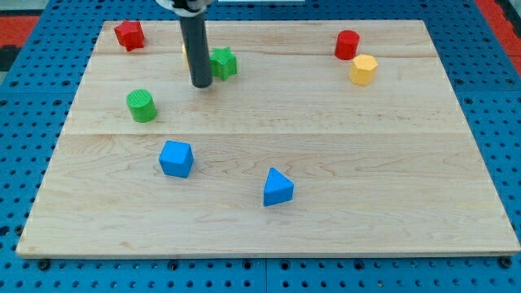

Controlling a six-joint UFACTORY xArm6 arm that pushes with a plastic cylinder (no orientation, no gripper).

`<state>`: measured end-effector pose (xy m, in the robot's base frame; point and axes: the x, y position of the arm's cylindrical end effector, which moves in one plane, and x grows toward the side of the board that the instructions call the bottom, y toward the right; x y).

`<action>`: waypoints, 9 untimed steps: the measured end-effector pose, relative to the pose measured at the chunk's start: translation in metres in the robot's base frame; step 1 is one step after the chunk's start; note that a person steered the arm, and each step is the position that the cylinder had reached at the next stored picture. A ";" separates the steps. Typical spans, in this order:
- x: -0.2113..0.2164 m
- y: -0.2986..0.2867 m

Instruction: Move the green star and red circle towards the blue triangle

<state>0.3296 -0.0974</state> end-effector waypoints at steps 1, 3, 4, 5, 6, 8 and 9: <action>-0.033 0.050; -0.080 0.084; -0.080 0.089; -0.070 0.090; -0.059 0.124; -0.095 0.099; -0.084 0.121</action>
<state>0.2451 0.0235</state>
